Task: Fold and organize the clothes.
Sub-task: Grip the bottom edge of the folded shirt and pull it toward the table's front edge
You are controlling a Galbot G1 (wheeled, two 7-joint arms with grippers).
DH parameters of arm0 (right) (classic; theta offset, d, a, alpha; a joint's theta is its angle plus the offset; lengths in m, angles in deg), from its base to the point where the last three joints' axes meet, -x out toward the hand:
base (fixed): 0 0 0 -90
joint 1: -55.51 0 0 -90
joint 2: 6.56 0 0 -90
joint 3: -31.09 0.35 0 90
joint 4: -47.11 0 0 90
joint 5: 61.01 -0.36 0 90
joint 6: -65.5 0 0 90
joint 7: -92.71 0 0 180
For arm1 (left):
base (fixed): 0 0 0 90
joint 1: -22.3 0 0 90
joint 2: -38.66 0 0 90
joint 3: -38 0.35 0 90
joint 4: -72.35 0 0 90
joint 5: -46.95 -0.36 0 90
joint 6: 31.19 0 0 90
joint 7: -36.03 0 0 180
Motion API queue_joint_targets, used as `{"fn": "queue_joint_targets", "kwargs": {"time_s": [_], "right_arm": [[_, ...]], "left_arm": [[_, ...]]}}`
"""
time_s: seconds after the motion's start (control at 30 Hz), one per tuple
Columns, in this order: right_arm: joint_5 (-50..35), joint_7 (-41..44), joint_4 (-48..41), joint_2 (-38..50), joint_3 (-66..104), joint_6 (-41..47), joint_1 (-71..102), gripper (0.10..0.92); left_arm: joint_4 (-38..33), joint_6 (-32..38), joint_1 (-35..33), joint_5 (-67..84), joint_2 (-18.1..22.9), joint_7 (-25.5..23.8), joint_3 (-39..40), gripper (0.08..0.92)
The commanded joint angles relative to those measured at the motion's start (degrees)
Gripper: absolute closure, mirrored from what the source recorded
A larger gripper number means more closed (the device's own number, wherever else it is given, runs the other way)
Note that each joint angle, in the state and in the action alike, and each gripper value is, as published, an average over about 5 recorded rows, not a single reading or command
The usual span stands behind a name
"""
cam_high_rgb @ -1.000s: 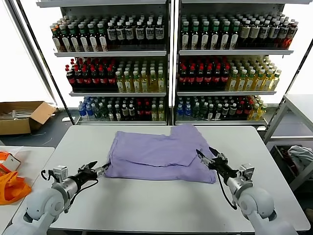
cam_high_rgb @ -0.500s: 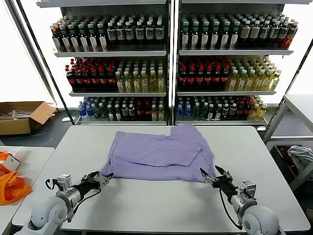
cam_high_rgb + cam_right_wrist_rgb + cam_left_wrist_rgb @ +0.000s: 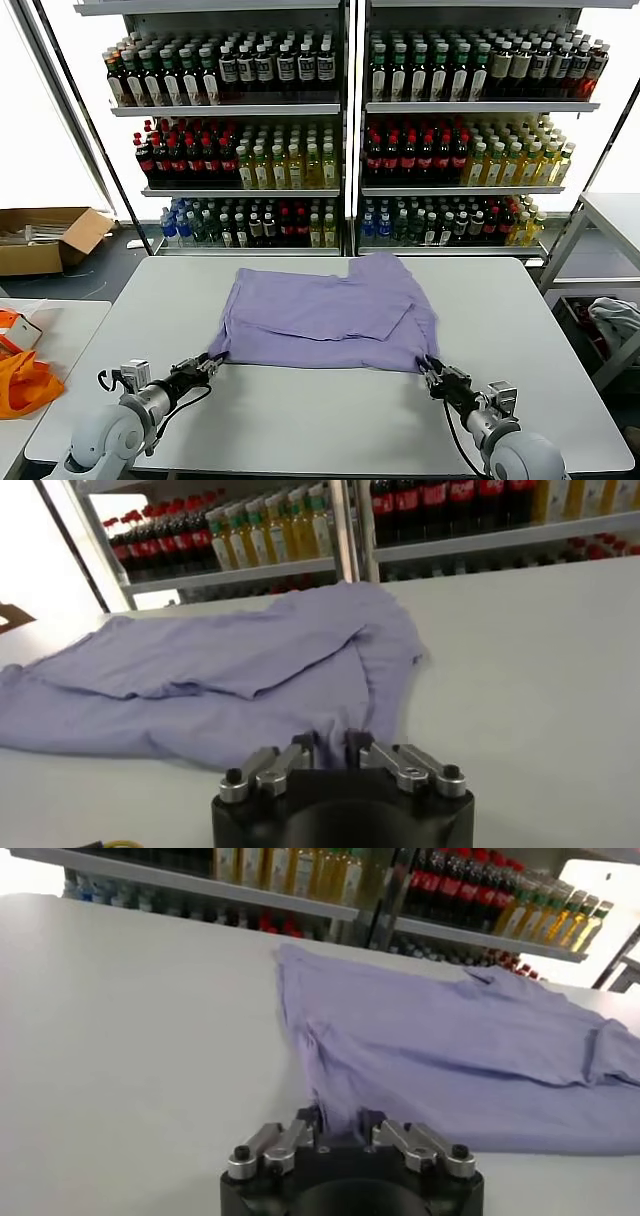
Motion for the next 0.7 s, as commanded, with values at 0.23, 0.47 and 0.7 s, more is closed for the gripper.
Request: {"fn": "queue_joint_targets", "kwargs": {"time_s": [0.23,0.47,0.7], "right_arm": [[-0.24,0.20,0.78,0.38,0.46,0.21,1.53,0.920],[-2.85,-0.36,8.13,3.81,2.60,1.64,8.79,0.920],[-2.31,-0.47,16.34,6.00,6.33,2.69,19.11,0.920]], "left_arm": [[-2.52,0.99,-2.82,1.63,-0.23,0.61,-1.03,0.895],[-9.20,0.04,-9.67,2.75,-1.46,2.62,-4.03,0.912],[-17.17,-2.09,-19.20,2.73,-0.17,5.55,-9.51,0.912]]}}
